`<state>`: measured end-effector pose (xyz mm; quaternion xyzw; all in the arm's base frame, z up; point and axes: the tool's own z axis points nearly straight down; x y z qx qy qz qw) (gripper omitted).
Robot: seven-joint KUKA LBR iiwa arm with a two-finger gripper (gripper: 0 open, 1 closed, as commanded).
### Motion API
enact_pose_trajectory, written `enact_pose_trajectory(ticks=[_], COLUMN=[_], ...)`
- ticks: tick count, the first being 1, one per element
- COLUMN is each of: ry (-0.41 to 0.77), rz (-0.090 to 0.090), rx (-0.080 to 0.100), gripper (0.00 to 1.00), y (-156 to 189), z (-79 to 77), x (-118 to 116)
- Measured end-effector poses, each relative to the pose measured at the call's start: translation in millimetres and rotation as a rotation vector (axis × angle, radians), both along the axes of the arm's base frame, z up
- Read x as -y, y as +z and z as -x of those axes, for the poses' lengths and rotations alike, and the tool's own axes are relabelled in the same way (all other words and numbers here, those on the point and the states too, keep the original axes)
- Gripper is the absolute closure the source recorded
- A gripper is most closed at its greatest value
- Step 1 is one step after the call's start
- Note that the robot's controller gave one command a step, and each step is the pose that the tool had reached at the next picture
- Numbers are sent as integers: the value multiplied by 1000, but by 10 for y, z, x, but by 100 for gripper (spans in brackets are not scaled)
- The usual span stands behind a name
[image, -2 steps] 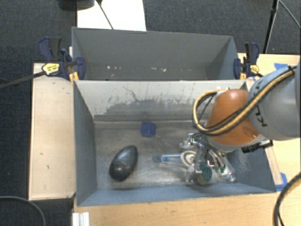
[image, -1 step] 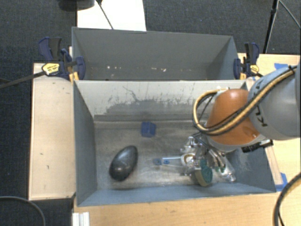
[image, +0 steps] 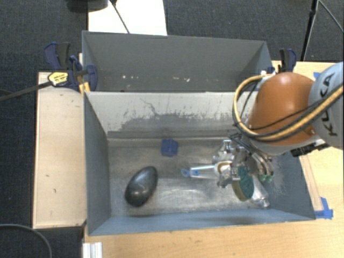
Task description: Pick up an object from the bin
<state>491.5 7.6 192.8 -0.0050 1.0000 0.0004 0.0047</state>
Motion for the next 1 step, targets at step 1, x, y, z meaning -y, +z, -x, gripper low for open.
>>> enact_pose_trajectory(ticks=[1], ry=[401], rz=[3], rx=[-3], gripper=[100], y=[499], z=[40], x=[-4])
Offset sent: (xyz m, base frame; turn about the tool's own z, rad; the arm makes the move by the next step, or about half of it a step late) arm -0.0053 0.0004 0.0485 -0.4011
